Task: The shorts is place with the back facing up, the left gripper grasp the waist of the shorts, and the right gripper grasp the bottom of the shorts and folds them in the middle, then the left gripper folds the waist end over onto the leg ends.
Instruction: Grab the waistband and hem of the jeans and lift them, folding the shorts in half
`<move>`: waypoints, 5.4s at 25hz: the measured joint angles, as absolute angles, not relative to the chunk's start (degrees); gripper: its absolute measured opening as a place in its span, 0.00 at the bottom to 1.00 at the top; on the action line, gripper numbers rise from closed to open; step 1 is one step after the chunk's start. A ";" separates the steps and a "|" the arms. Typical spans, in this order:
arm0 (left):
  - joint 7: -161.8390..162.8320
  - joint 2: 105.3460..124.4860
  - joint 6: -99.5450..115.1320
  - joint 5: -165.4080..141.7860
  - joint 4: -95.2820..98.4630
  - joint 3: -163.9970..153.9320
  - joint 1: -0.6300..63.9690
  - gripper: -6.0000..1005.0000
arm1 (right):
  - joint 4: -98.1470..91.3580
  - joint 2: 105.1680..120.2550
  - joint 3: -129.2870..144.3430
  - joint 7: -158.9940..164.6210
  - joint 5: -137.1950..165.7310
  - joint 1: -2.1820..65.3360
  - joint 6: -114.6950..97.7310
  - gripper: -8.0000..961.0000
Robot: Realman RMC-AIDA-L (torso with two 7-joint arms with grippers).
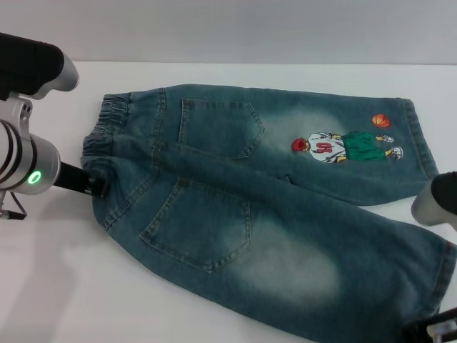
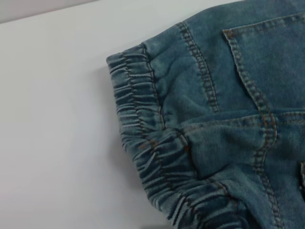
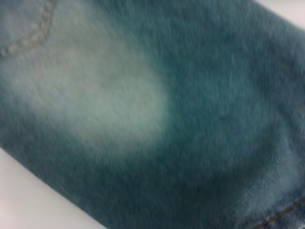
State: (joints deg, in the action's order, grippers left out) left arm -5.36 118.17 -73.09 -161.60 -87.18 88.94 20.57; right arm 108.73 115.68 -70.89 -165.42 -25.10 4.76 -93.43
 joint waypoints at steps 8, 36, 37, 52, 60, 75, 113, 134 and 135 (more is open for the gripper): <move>-4.92 118.21 -71.88 -161.54 -87.27 88.86 20.35 0.23 | 110.41 114.70 -70.27 -165.42 -22.55 4.04 -86.91 0.01; -5.17 118.12 -50.07 -155.44 -88.80 88.56 16.75 0.23 | 112.19 118.81 -67.18 -165.36 11.77 -10.82 -43.07 0.01; -5.17 118.12 -49.07 -155.31 -88.72 88.38 16.69 0.23 | 112.00 118.81 -67.40 -165.31 11.80 -11.31 -41.67 0.01; -4.73 118.21 -36.97 -152.49 -83.95 86.95 16.77 0.28 | 103.48 119.00 -74.04 -164.07 13.28 -14.17 -21.79 0.01; -4.42 118.31 -32.31 -151.68 -79.80 87.03 18.57 0.30 | 92.53 119.05 -79.96 -160.29 12.84 -13.56 -4.08 0.01; -3.33 118.22 -29.82 -151.65 -72.84 86.91 23.24 0.35 | 82.51 118.96 -83.99 -159.90 11.83 -10.17 5.37 0.01; -4.00 117.82 -16.43 -149.30 -53.04 85.64 33.66 0.84 | 37.13 119.14 -87.92 -160.38 7.99 7.26 48.07 0.74; -5.69 117.71 -26.88 -153.81 -47.93 94.12 35.77 0.85 | 39.95 119.17 -80.39 -160.25 7.47 5.04 48.29 0.74; -5.69 117.71 -26.88 -153.81 -47.93 94.12 35.77 0.85 | 39.96 119.17 -80.36 -160.24 7.47 5.09 48.23 0.74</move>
